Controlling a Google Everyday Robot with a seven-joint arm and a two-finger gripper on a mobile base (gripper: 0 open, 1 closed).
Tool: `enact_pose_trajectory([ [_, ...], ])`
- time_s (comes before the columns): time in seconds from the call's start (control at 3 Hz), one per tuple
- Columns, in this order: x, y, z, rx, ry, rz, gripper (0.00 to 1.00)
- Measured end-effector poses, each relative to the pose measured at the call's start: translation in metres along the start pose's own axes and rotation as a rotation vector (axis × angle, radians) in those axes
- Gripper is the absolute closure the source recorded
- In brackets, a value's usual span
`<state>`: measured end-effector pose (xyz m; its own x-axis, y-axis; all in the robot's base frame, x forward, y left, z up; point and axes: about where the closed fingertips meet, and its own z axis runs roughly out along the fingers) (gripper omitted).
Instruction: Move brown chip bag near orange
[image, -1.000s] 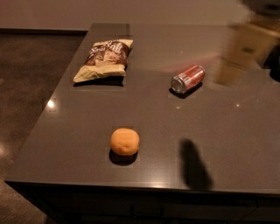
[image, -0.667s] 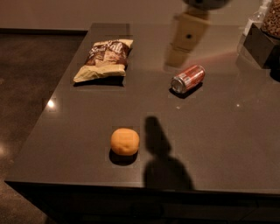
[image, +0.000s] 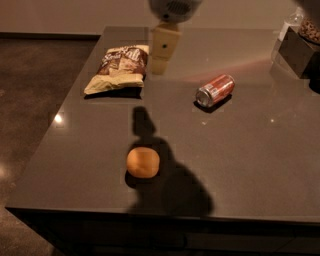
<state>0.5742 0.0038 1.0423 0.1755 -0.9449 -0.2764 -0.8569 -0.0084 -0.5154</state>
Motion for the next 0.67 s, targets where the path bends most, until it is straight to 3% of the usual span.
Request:
enact_pose_trajectory([
  [0.33,-0.004,-0.010,0.060,-0.071,0.059,-0.081,0.00],
  [0.67,-0.004,-0.011,0.110,-0.139,0.119,-0.099,0.00],
])
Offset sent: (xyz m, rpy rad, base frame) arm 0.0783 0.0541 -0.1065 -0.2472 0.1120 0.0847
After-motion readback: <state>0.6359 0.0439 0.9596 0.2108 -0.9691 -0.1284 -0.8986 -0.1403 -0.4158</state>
